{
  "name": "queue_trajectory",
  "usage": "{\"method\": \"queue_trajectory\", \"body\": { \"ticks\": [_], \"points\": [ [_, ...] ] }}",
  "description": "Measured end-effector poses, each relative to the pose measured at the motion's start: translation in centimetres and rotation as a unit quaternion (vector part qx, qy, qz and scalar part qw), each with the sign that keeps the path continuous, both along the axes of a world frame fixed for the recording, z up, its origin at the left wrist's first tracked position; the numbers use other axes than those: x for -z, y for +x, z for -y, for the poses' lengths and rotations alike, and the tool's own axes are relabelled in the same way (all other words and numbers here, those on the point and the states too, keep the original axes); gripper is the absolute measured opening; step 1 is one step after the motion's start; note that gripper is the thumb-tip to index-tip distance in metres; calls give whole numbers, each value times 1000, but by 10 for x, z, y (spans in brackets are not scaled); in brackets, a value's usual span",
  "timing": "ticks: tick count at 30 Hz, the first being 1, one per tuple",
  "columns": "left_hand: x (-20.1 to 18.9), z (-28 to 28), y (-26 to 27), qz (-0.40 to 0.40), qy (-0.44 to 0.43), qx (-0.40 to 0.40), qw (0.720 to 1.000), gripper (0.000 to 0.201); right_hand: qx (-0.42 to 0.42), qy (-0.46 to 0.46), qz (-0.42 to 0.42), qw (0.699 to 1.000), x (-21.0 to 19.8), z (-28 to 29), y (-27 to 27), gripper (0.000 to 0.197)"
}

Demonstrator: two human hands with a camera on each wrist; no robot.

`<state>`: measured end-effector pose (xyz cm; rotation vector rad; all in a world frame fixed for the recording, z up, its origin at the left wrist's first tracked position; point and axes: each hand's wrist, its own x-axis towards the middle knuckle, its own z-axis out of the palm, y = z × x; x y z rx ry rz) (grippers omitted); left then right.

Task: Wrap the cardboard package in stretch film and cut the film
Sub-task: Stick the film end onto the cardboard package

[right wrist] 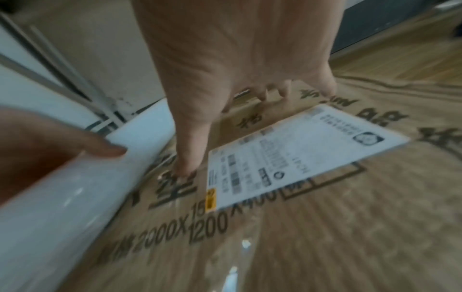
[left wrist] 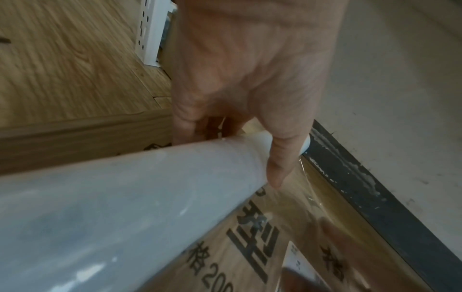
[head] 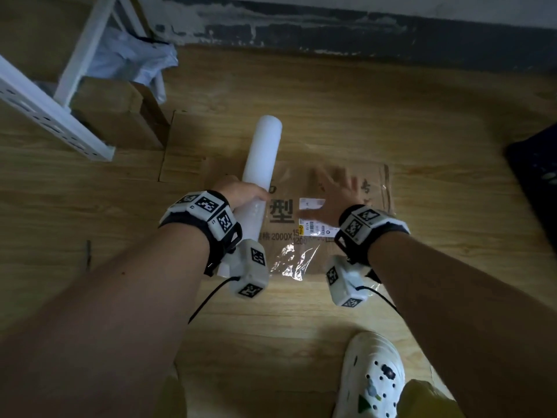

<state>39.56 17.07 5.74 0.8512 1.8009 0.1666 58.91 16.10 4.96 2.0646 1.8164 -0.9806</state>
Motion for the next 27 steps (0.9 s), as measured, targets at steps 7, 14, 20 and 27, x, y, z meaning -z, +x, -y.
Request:
{"method": "queue_trajectory", "body": {
  "ticks": [7, 14, 20, 27],
  "points": [
    [1, 6, -10, -34, 45, -10, 998, 46, -34, -49, 44, 997, 15, 8, -8, 132],
    [0, 10, -23, -22, 37, -18, 999, 69, -34, -46, 43, 997, 17, 7, -8, 133],
    [-4, 10, -31, -14, 39, -41, 998, 35, -32, -46, 45, 997, 18, 7, -9, 133],
    [-1, 11, -57, 10, 3, -66, 998, 57, -33, -58, 53, 996, 18, 5, -10, 132]
  ]
}}
